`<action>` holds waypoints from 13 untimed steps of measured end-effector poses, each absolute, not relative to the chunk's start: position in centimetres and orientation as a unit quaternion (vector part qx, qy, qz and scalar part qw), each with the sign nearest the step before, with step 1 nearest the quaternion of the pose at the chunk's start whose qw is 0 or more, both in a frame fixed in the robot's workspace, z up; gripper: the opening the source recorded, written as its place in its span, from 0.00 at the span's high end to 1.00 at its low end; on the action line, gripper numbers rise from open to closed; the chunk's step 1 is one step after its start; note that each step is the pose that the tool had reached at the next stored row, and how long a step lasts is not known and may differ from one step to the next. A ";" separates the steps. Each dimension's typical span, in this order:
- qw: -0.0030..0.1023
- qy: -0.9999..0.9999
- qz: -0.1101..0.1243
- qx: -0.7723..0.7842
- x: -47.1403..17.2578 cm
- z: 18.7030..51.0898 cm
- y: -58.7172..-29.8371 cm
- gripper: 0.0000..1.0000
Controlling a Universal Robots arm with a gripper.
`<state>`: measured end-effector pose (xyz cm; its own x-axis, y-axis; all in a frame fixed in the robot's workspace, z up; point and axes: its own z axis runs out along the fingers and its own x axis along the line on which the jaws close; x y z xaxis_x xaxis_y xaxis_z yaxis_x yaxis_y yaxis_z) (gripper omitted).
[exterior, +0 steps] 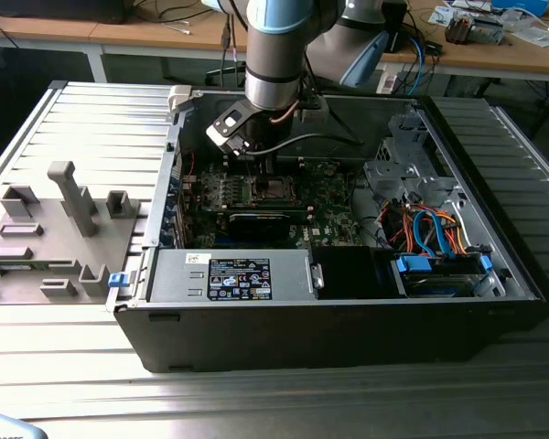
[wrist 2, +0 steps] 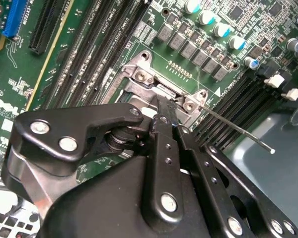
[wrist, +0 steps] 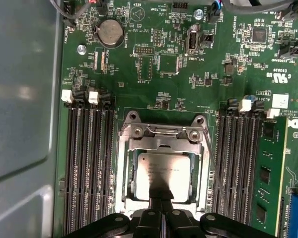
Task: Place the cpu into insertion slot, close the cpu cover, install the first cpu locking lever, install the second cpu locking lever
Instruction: 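Close the cpu cover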
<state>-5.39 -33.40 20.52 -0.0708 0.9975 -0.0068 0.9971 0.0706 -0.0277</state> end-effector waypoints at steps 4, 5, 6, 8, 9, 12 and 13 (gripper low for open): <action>0.007 -0.731 0.012 -0.682 -5.3 20.4 -33.4 0.89; 0.007 -0.731 0.012 -0.682 -5.2 20.4 -33.4 0.89; 0.007 -0.732 0.012 -0.682 -5.1 20.4 -33.4 0.89; 0.007 -0.732 0.012 -0.682 -4.7 20.5 -33.4 0.89; 0.008 -0.732 0.012 -0.682 -4.4 20.6 -33.4 0.89; 0.009 -0.732 0.013 -0.682 -4.0 21.4 -33.4 0.89; 0.009 -0.732 0.014 -0.682 -3.9 21.5 -33.4 0.89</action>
<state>-3.93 -33.39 21.49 -0.0707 0.9975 -0.0057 0.9970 0.0704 -0.0318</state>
